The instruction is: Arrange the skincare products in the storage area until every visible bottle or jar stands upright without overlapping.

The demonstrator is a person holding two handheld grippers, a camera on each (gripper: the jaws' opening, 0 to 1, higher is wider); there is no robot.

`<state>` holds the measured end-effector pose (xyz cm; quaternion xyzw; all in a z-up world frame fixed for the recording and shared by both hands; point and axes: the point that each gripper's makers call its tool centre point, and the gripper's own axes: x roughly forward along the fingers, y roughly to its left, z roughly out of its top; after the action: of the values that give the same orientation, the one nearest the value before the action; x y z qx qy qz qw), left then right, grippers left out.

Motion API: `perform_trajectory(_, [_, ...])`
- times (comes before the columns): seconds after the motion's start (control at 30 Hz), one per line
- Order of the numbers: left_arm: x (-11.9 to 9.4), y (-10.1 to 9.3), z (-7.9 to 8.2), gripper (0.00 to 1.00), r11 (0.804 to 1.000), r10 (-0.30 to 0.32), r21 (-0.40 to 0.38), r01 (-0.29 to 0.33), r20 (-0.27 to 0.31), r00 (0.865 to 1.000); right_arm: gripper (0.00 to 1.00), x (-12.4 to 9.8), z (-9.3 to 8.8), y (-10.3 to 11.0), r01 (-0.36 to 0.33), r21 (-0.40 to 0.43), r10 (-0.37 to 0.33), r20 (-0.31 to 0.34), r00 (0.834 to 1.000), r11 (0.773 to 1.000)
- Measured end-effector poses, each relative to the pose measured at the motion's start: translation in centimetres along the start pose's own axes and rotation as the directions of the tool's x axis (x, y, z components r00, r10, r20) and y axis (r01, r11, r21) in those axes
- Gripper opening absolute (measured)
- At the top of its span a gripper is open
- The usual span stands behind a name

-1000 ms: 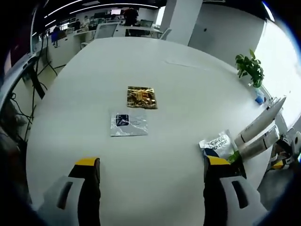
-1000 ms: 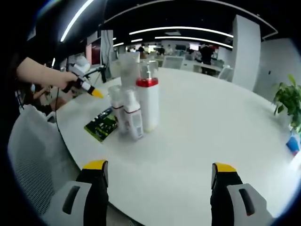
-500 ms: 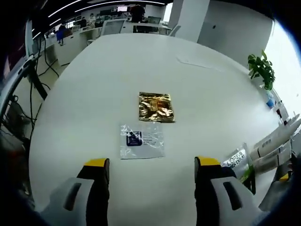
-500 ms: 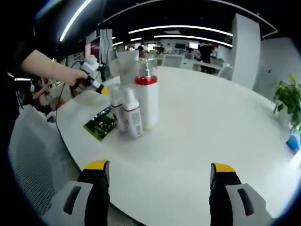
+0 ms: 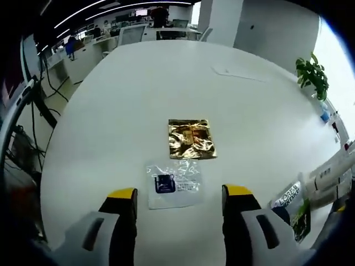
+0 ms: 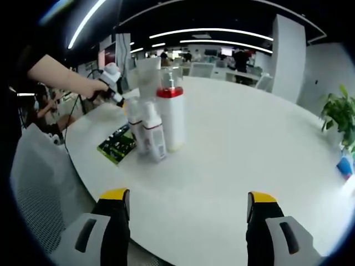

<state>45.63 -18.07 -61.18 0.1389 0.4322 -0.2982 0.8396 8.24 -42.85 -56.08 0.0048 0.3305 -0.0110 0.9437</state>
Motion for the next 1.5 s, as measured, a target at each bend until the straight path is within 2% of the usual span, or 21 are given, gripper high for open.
perform_trajectory(0.1, [0.1,0.7,-0.1,0.47,0.997,0.045,0.068,-0.043,-0.022,0.999,0.91,0.0,-0.1,-0.1,0.002,0.000,-0.002,-0.003,1.000,1.000])
perform_trajectory(0.13, [0.3,0.9,0.3,0.46,0.998,0.038,0.048,-0.038,-0.009,0.999,0.91,0.0,-0.1,-0.1,0.002,0.000,-0.002,-0.003,1.000,1.000])
perform_trajectory(0.3, [0.7,1.1,0.4,0.43,0.999,0.034,0.031,-0.034,-0.023,0.999,0.90,0.1,-0.2,0.0,0.001,0.000,-0.001,-0.011,1.000,1.000])
perform_trajectory(0.4, [0.6,0.8,0.4,0.35,0.998,0.033,0.046,-0.032,-0.024,0.999,0.90,0.0,-0.2,0.0,0.002,-0.002,-0.002,-0.011,1.000,1.000])
perform_trajectory(0.63, [0.3,0.4,0.3,0.35,0.999,0.050,-0.002,-0.050,-0.029,0.998,0.89,0.0,-0.2,0.1,0.001,-0.007,-0.001,-0.016,1.000,1.000])
perform_trajectory(1.03, [-1.3,0.4,0.3,0.35,0.998,0.052,-0.029,-0.052,-0.009,0.999,0.88,0.0,-0.2,0.1,0.001,-0.018,-0.001,-0.020,1.000,1.000])
perform_trajectory(1.27, [-2.3,-0.5,0.4,0.35,0.999,0.034,-0.043,-0.034,0.005,0.999,0.89,0.0,0.0,0.2,-0.001,-0.032,0.001,-0.011,1.000,0.999])
perform_trajectory(1.5, [-2.9,-0.5,0.1,0.35,0.998,0.023,-0.056,-0.022,0.020,1.000,0.92,0.0,0.1,0.4,-0.007,-0.040,0.006,-0.003,1.000,0.999])
